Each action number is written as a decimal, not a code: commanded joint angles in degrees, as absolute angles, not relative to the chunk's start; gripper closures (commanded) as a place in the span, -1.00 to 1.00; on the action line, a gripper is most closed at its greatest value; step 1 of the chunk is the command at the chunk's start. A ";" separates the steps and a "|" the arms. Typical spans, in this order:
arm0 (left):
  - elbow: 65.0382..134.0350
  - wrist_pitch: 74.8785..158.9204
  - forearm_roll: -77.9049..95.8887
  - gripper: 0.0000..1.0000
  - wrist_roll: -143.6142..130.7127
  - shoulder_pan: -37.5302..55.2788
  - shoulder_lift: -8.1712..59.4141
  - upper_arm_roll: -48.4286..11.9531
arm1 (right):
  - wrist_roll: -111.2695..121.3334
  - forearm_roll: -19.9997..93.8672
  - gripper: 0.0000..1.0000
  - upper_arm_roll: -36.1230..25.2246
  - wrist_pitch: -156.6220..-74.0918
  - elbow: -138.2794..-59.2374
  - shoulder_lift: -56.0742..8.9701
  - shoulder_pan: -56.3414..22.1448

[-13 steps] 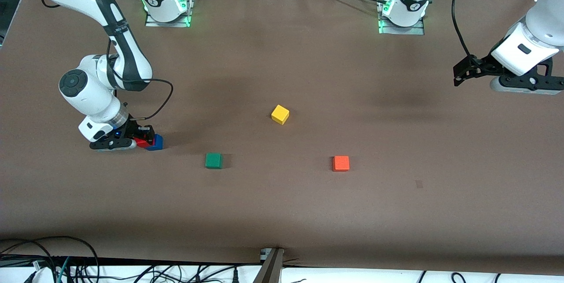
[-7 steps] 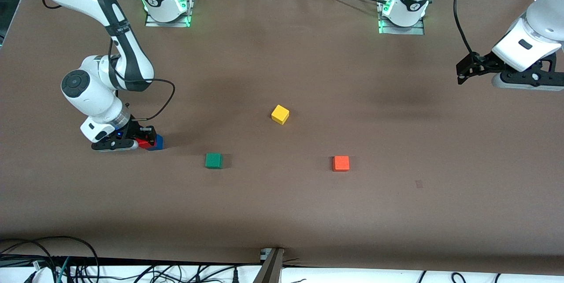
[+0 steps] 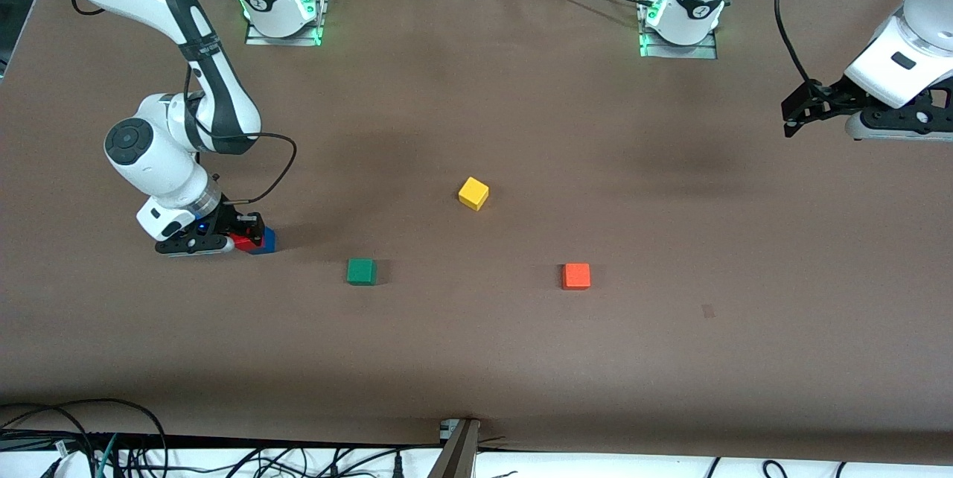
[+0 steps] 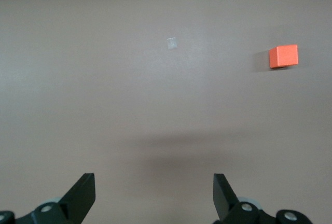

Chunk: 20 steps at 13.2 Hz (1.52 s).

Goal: Pass red block to right arm, stack on blue

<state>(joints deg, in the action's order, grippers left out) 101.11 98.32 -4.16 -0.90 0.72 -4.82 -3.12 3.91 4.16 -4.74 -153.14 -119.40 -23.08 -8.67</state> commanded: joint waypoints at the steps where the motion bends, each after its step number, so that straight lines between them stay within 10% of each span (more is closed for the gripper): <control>1: 101.96 98.44 -4.75 -1.00 -2.80 1.32 -5.89 -2.72 | 2.29 2.90 1.00 -5.36 -153.02 -118.30 -24.43 -9.05; 16: 93.61 92.37 -3.16 -1.00 -6.68 0.00 -0.79 -2.99 | 0.79 2.81 1.00 -5.45 -153.02 -117.51 -25.14 -9.14; 20: 93.43 92.55 -2.99 -1.00 -6.06 -0.09 -0.70 -3.34 | 0.79 2.81 -0.06 -5.45 -152.93 -117.51 -25.14 -9.23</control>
